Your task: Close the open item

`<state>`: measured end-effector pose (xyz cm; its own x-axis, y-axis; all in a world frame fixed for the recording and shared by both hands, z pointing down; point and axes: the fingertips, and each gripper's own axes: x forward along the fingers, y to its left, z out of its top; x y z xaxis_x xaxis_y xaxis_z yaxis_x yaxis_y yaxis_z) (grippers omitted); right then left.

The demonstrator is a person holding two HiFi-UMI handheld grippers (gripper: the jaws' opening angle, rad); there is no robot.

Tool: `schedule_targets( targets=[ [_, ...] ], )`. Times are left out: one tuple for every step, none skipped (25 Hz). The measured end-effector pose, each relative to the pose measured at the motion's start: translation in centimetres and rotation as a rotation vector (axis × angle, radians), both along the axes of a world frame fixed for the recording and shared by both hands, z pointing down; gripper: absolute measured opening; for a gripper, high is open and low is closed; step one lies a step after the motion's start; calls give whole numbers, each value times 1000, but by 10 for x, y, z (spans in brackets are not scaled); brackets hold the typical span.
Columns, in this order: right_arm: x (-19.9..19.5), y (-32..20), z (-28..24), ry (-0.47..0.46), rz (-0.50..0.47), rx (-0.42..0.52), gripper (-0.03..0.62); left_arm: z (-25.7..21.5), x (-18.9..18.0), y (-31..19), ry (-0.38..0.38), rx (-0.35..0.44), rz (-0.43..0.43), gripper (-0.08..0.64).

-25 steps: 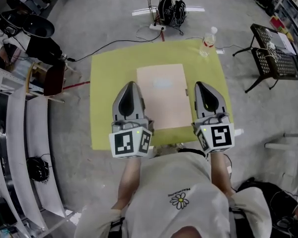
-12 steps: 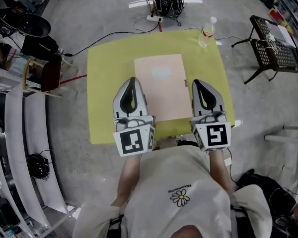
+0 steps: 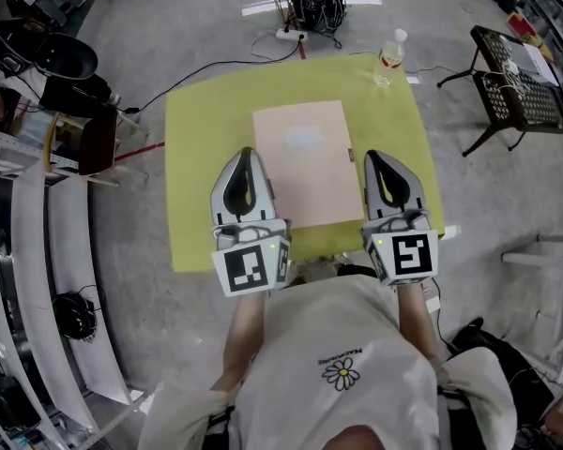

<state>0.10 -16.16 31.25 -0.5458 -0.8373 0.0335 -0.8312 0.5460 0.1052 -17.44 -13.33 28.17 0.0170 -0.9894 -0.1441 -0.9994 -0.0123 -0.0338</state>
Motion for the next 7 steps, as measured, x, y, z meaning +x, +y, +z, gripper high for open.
schedule_targets(
  targets=[
    [0, 0, 0, -1, -2, 0, 12, 1, 0, 0, -2, -3, -1, 14],
    [0, 1, 1, -2, -5, 0, 12, 1, 1, 1, -4, -5, -1, 14],
    [0, 2, 2, -5, -7, -1, 12, 2, 1, 1, -6, -6, 0, 14],
    [0, 2, 3, -7, -7, -2, 12, 3, 1, 1, -7, -8, 1, 14],
    [0, 3, 4, -6, -9, -1, 12, 4, 2, 2, -8, -11, 2, 14],
    [0, 3, 3, -4, -10, 0, 12, 5, 2, 2, -8, -14, 3, 14],
    [-1, 4, 3, -1, -12, 1, 12, 6, 3, 2, -8, -17, 4, 14]
  ],
)
